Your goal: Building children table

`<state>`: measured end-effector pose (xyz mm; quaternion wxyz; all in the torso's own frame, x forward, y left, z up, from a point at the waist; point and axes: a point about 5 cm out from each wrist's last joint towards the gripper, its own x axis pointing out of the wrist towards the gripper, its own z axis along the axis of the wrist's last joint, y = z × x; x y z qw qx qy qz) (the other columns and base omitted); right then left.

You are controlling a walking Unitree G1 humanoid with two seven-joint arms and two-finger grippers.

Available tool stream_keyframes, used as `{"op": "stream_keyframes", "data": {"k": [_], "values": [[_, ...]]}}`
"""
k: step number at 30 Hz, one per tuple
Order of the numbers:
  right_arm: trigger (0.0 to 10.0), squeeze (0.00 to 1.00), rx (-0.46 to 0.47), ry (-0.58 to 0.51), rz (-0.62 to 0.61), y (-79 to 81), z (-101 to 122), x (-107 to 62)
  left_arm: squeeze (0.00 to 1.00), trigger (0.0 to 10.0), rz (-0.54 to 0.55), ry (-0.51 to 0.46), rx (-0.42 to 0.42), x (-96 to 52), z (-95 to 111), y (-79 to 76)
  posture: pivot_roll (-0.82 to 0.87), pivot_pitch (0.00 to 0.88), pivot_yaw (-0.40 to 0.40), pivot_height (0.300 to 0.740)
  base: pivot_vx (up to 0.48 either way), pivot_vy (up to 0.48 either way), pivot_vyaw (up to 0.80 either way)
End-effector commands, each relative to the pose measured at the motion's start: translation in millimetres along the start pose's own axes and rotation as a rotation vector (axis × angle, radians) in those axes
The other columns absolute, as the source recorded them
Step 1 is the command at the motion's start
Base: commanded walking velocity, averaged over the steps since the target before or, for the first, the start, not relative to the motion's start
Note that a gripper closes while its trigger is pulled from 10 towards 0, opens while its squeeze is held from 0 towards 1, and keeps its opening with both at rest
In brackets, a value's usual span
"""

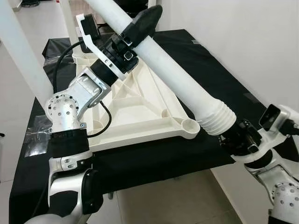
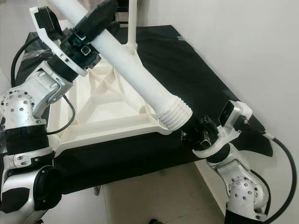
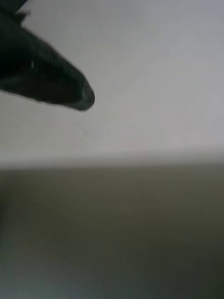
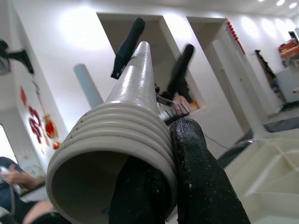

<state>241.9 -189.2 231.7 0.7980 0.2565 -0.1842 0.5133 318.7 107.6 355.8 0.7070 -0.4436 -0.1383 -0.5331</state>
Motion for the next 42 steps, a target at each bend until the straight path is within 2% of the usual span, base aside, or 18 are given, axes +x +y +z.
{"op": "stream_keyframes", "data": {"k": [1,5,10,17,20,21,22,28,29,31,35,37,40,41,42], "values": [[10.0,0.00,0.000,0.052,0.008,1.8,-6,-0.6,0.00,0.0,-0.034,0.017,-0.008,1.3,2,-6.0,0.01,0.142,-0.040,0.740,0.000,0.000,0.00],[10.0,0.00,-0.040,0.082,-0.037,-4.4,-7,-2.8,0.00,0.0,-0.090,0.053,-0.020,1.5,-3,-13.2,0.01,0.146,-0.042,0.740,0.000,0.000,0.00],[10.0,0.00,-0.062,0.086,-0.079,-11.4,-5,-4.7,0.00,0.0,-0.106,0.061,-0.037,2.1,-3,-14.3,0.00,0.150,-0.047,0.740,0.000,0.000,0.00],[10.0,0.00,-0.110,0.069,-0.184,-22.2,-3,-5.9,0.00,0.0,-0.113,0.031,-0.050,2.6,0,-15.0,0.00,0.158,-0.046,0.740,0.000,0.000,0.00],[10.0,0.00,-0.103,0.061,-0.244,-27.9,-4,-6.6,0.00,0.0,-0.111,0.005,-0.047,3.0,4,-15.3,0.00,0.160,-0.046,0.740,0.000,0.000,0.00],[10.0,1.00,-0.109,0.062,-0.305,-34.0,-3,-8.4,0.00,0.0,-0.106,-0.013,-0.039,3.2,9,-15.0,0.00,0.160,-0.046,0.740,0.000,0.000,0.00],[10.0,1.00,-0.118,0.075,-0.363,-39.5,-2,-12.1,0.00,0.0,-0.097,-0.050,-0.031,4.0,18,-14.2,-0.01,0.163,-0.046,0.740,0.000,0.000,0.00],[10.0,1.00,-0.137,0.089,-0.381,-39.3,1,-18.1,0.00,0.0,-0.079,-0.128,-0.007,9.3,38,-14.1,-0.01,0.164,-0.047,0.740,0.000,0.000,0.00],[10.0,1.00,-0.136,0.089,-0.406,-39.6,4,-22.5,0.00,0.0,-0.049,-0.185,-0.003,14.3,52,-13.1,-0.01,0.164,-0.046,0.740,0.000,0.000,0.00],[10.0,1.00,-0.134,0.089,-0.411,-39.7,5,-23.4,0.00,0.0,-0.043,-0.195,-0.005,15.2,54,-12.7,-0.01,0.164,-0.046,0.740,0.000,0.000,0.00],[10.0,1.00,-0.167,0.081,-0.490,-43.9,10,-33.0,0.00,0.0,-0.041,-0.300,0.015,22.8,78,-15.7,-0.02,0.163,-0.046,0.740,0.000,0.000,0.00],[10.0,1.00,-0.181,0.096,-0.508,-43.9,12,-36.7,0.00,0.0,-0.041,-0.322,0.026,24.2,84,-17.3,-0.02,0.162,-0.047,0.740,0.000,0.000,0.00],[10.0,1.00,-0.193,0.113,-0.517,-43.6,12,-39.2,0.00,0.0,-0.037,-0.332,0.032,24.8,87,-17.6,-0.02,0.162,-0.047,0.740,0.000,0.000,0.00],[10.0,1.00,-0.216,0.133,-0.499,-40.7,16,-41.5,0.00,0.0,-0.029,-0.303,0.069,25.7,87,-17.8,-0.02,0.161,-0.045,0.740,0.000,0.000,0.00],[10.0,1.00,-0.259,0.157,-0.454,-35.1,25,-42.3,0.00,0.0,-0.008,-0.235,0.148,29.0,81,-17.4,-0.02,0.160,-0.044,0.740,0.000,0.000,0.00]]}}
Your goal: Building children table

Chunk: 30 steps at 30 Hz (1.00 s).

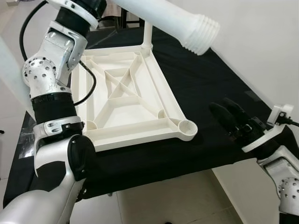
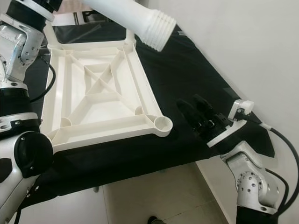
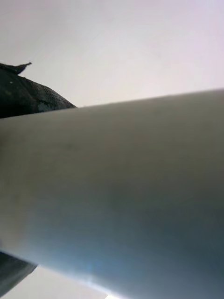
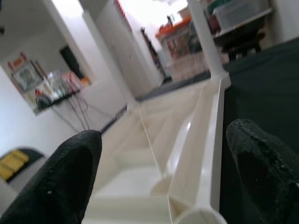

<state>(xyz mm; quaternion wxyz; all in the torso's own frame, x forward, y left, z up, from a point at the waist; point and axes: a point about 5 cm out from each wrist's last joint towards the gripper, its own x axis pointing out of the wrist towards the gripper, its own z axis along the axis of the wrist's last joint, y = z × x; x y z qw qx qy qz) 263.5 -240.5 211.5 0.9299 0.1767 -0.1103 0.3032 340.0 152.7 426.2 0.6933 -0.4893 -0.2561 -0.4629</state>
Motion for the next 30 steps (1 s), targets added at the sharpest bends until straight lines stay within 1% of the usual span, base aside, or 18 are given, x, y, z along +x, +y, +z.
{"op": "stream_keyframes", "data": {"k": [1,2,4,5,6,8,11,13,16,17,18,19,20,21,24,26,27,30], "values": [[10.0,1.00,-0.098,0.005,0.058,4.4,17,-9.1,0.00,0.0,-0.009,0.098,0.136,3.3,-4,-3.4,-0.02,0.160,-0.044,0.740,0.000,0.000,0.00],[10.0,1.00,-0.119,0.009,0.077,5.9,21,-10.7,0.00,0.0,-0.006,0.130,0.171,4.0,-7,-2.9,-0.02,0.160,-0.044,0.740,0.000,0.000,0.00],[10.0,1.00,-0.216,-0.033,0.043,-1.1,49,-8.4,0.00,0.0,-0.023,0.285,0.322,4.0,-31,-0.8,-0.02,0.157,-0.043,0.740,0.000,0.000,0.00],[10.0,1.00,-0.216,-0.033,0.043,-1.1,49,-8.4,0.00,0.0,-0.023,0.285,0.322,4.0,-31,-0.8,-0.02,0.157,-0.043,0.740,0.000,0.000,0.00],[10.0,1.00,-0.264,-0.063,0.017,-4.6,65,-5.5,0.00,0.0,-0.044,0.358,0.383,2.5,-44,0.6,-0.02,0.154,-0.042,0.740,0.000,0.000,0.00],[10.0,1.00,-0.342,-0.092,-0.010,-7.2,84,-1.1,0.00,0.0,-0.076,0.440,0.447,0.3,-59,3.6,-0.02,0.150,-0.042,0.740,0.000,0.000,0.00],[10.0,1.00,-0.377,-0.096,-0.015,-7.4,90,0.6,0.00,0.0,-0.088,0.464,0.466,-0.3,-63,5.2,-0.02,0.150,-0.042,0.740,0.000,0.000,0.00],[10.0,1.00,-0.425,-0.048,0.101,7.0,90,12.7,0.00,0.0,-0.155,0.543,0.535,-2.8,-77,6.5,-0.02,0.144,-0.037,0.740,0.000,0.000,0.00],[10.0,1.00,-0.425,-0.048,0.101,7.0,90,12.7,0.00,0.0,-0.155,0.543,0.535,-2.8,-77,6.5,-0.02,0.144,-0.037,0.740,0.000,0.000,0.00],[10.0,1.00,-0.445,0.044,0.199,21.0,77,24.6,0.00,0.0,-0.226,0.592,0.554,-5.7,-88,3.3,-0.02,0.142,-0.034,0.740,0.000,0.000,0.00],[10.0,0.18,-0.458,0.165,0.268,32.7,58,42.6,0.00,0.0,-0.333,0.646,0.552,-9.0,-100,-4.3,-0.02,0.143,-0.034,0.740,0.000,0.000,0.00],[10.0,0.18,-0.458,0.165,0.268,32.7,58,42.6,0.00,0.0,-0.333,0.646,0.552,-9.0,-100,-4.3,-0.02,0.143,-0.034,0.740,0.000,0.000,0.00],[10.0,0.18,-0.470,0.246,0.305,40.0,44,53.1,0.00,0.0,-0.404,0.677,0.544,-11.6,-108,-9.7,-0.02,0.143,-0.034,0.740,0.000,0.000,0.00],[10.0,0.00,-0.469,0.278,0.318,43.8,38,62.7,0.00,0.0,-0.473,0.706,0.543,-13.6,-112,-14.8,-0.02,0.145,-0.036,0.740,0.000,0.000,0.00],[10.0,0.00,-0.438,0.243,0.386,52.4,40,73.3,0.00,0.0,-0.605,0.751,0.561,-17.8,-115,-22.6,-0.02,0.146,-0.038,0.740,0.000,0.000,0.00],[10.0,0.00,-0.432,0.234,0.405,54.3,41,74.0,0.00,0.0,-0.626,0.755,0.564,-18.5,-115,-23.7,-0.02,0.146,-0.038,0.740,0.000,0.000,0.00],[10.0,0.00,-0.410,0.231,0.482,62.4,40,76.0,0.00,0.0,-0.694,0.756,0.581,-18.3,-113,-27.0,-0.02,0.147,-0.037,0.740,0.000,0.000,0.00],[10.0,0.00,-0.402,0.262,0.530,68.6,33,79.8,0.00,0.0,-0.767,0.756,0.588,-19.6,-112,-31.0,-0.02,0.148,-0.037,0.740,0.000,0.000,0.00]]}}
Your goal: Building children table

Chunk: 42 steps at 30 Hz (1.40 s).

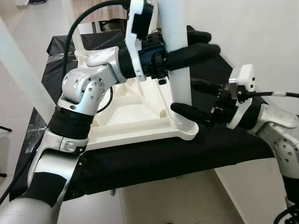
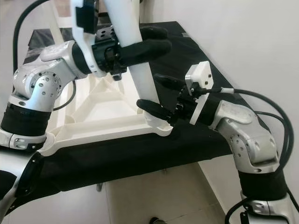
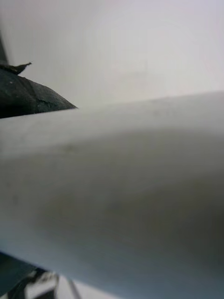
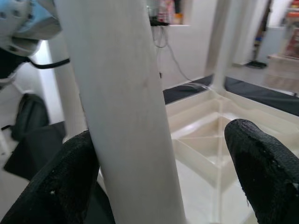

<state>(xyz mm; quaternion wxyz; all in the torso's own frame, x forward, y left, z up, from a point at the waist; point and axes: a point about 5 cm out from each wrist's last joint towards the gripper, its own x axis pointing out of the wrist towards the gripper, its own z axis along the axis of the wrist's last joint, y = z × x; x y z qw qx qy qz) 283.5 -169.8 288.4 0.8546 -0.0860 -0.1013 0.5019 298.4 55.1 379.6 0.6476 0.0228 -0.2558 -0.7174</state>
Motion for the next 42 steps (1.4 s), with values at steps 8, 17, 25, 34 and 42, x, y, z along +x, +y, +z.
{"op": "stream_keyframes", "data": {"k": [8,17,25,34,42], "values": [[10.0,0.00,0.060,0.059,0.024,9.4,-18,35.5,0.00,0.0,-0.151,-0.027,0.035,6.2,7,-12.2,-0.02,0.150,-0.036,0.740,0.000,0.000,0.00],[10.0,0.00,0.060,-0.011,0.000,11.3,-19,51.5,0.00,0.0,-0.195,-0.047,0.005,10.6,5,-14.7,-0.01,0.148,-0.033,0.740,0.000,0.000,0.00],[0.0,0.00,0.073,0.002,0.022,14.3,-21,54.4,0.00,0.0,-0.197,-0.028,0.004,12.5,-1,-13.7,-0.01,0.149,-0.034,0.740,0.000,0.000,0.00],[0.0,0.00,0.080,0.027,-0.006,12.7,-27,55.6,0.00,0.0,-0.166,-0.038,0.000,13.2,-1,-9.2,-0.02,0.149,-0.034,0.740,0.000,0.000,0.00],[0.0,0.00,0.082,0.030,-0.026,10.4,-29,56.2,0.65,10.0,-0.124,-0.030,-0.008,11.7,0,-4.7,-0.02,0.151,-0.043,0.740,0.000,0.000,0.00]]}}
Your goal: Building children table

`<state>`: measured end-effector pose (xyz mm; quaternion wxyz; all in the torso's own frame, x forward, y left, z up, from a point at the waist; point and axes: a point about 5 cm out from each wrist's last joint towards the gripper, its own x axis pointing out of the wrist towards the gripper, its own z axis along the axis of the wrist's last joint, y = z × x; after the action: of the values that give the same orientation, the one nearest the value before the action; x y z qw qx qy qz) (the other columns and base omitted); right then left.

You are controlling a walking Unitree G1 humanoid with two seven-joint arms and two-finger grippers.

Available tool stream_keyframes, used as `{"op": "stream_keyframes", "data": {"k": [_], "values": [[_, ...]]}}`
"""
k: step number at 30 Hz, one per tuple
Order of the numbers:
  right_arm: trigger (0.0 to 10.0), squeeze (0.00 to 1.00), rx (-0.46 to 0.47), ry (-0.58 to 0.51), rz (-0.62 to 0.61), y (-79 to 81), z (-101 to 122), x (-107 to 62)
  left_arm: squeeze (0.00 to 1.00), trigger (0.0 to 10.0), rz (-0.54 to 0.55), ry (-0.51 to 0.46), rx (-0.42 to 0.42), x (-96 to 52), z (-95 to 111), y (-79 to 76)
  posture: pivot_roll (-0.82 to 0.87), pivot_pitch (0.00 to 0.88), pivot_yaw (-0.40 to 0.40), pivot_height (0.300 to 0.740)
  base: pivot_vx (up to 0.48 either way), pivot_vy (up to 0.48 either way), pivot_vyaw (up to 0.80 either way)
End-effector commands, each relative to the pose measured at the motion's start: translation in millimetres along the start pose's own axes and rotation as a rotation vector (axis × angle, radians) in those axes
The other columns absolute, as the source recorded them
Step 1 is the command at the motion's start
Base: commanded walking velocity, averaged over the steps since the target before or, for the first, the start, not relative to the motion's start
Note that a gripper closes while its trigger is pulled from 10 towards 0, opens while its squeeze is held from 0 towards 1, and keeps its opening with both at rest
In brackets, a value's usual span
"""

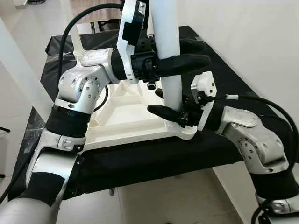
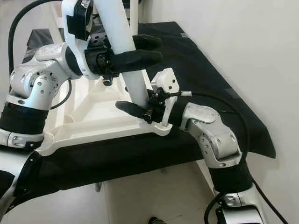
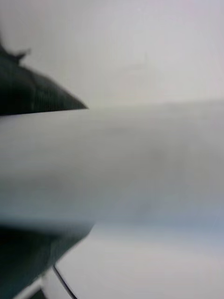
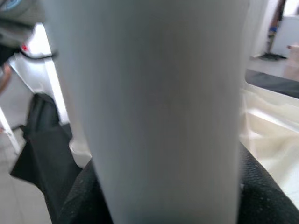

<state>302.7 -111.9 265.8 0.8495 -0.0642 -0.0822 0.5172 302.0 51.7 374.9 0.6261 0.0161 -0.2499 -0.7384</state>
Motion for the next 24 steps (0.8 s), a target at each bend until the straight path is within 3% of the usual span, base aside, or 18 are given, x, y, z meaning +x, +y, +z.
{"op": "stream_keyframes", "data": {"k": [1,2,5,6,10,11,12,13,16,17,18,22,24], "values": [[0.0,0.00,0.024,0.021,-0.056,-7.2,-4,-1.8,0.65,10.0,-0.070,-0.015,0.019,10.9,7,-5.8,-0.02,0.151,-0.043,0.740,0.000,0.000,0.00],[0.0,0.00,0.025,0.017,-0.082,-10.0,-4,-1.5,1.00,10.0,-0.007,-0.023,0.015,9.3,10,0.9,-0.02,0.155,-0.045,0.740,0.000,0.000,0.00],[0.0,0.00,0.029,0.011,-0.119,-13.6,-5,-1.3,1.00,10.0,0.057,-0.031,0.018,5.8,16,7.2,-0.02,0.156,-0.043,0.740,0.000,0.000,0.00],[0.0,0.00,0.041,-0.012,-0.222,-23.7,-5,-2.8,1.00,10.0,0.205,-0.073,0.049,-6.7,30,20.3,-0.02,0.160,-0.044,0.740,0.000,0.000,0.00],[0.0,0.00,0.057,-0.037,-0.320,-33.8,-5,-6.5,1.00,10.0,0.306,-0.107,0.078,-18.7,41,27.8,-0.01,0.159,-0.043,0.740,0.000,0.000,0.00],[0.0,0.00,0.089,-0.069,-0.439,-46.9,-5,-14.4,1.00,10.0,0.433,-0.146,0.107,-36.8,52,36.0,-0.01,0.158,-0.044,0.740,0.000,0.000,0.00],[0.0,0.00,0.089,-0.069,-0.439,-46.9,-5,-14.4,1.00,10.0,0.433,-0.146,0.107,-36.8,52,36.0,-0.01,0.158,-0.044,0.740,0.000,0.000,0.00],[0.0,0.00,0.116,-0.102,-0.511,-54.9,-5,-20.7,1.00,10.0,0.533,-0.175,0.130,-52.4,61,41.5,-0.01,0.157,-0.044,0.740,0.000,0.000,0.00],[0.0,0.00,0.125,-0.115,-0.525,-56.5,-5,-22.4,1.00,10.0,0.560,-0.185,0.135,-57.3,63,42.7,-0.01,0.156,-0.044,0.740,0.000,0.000,0.00],[0.0,0.00,0.141,-0.141,-0.609,-64.8,-5,-30.0,1.00,10.0,0.677,-0.219,0.157,-75.4,73,47.6,-0.01,0.152,-0.045,0.740,0.000,0.000,0.00],[0.0,0.00,0.149,-0.153,-0.658,-69.6,-6,-34.5,1.00,10.0,0.735,-0.237,0.167,-84.0,77,49.5,-0.01,0.152,-0.045,0.740,0.000,0.000,0.00],[0.0,0.00,0.162,-0.166,-0.709,-74.4,-7,-39.5,1.00,10.0,0.792,-0.261,0.176,-93.0,82,50.7,0.00,0.150,-0.046,0.740,0.000,0.000,0.00],[0.0,0.00,0.174,-0.185,-0.775,-79.8,-8,-44.4,1.00,10.0,0.901,-0.274,0.193,-105.5,85,53.3,0.00,0.147,-0.047,0.740,0.000,0.000,0.00]]}}
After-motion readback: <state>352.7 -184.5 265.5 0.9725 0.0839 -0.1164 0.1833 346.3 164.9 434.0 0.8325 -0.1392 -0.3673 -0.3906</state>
